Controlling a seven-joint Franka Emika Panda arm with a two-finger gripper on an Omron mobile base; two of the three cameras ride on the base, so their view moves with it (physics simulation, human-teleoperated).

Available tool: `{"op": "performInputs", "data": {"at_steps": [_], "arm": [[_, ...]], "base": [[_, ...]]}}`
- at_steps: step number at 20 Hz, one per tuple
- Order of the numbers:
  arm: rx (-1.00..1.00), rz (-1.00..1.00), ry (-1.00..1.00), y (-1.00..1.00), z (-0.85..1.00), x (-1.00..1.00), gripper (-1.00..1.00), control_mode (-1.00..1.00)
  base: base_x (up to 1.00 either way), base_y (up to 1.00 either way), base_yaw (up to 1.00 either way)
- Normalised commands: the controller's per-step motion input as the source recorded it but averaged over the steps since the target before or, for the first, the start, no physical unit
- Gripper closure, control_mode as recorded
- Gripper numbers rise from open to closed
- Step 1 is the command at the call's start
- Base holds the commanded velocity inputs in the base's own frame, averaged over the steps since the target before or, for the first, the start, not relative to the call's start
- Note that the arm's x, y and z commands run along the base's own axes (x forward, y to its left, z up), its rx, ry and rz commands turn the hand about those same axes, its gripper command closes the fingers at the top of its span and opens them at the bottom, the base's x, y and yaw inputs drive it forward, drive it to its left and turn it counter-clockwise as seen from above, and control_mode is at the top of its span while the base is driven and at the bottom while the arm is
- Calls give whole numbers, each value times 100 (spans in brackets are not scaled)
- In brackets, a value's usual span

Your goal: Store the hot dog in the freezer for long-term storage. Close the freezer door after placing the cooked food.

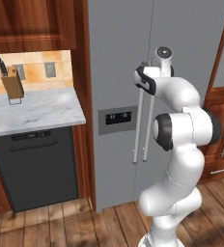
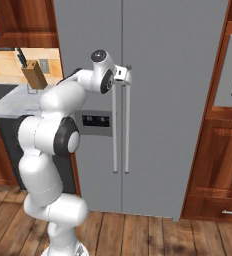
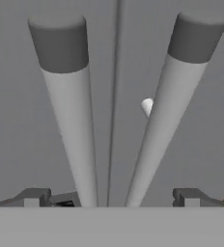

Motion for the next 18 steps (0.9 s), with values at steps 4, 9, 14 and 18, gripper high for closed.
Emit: {"op": "performInputs", "data": {"at_steps": [4, 9, 14, 18], "arm": [[0, 0, -1, 0, 8, -58, -100, -100], [0, 0, 0, 0, 4, -69, -100, -100], [3, 0, 0, 0, -2, -23, -100, -100], [17, 8, 5, 0, -15, 30, -100, -100]], "base": [[0, 0, 0], [0, 0, 0], [0, 0, 0], [0, 0, 0]]}}
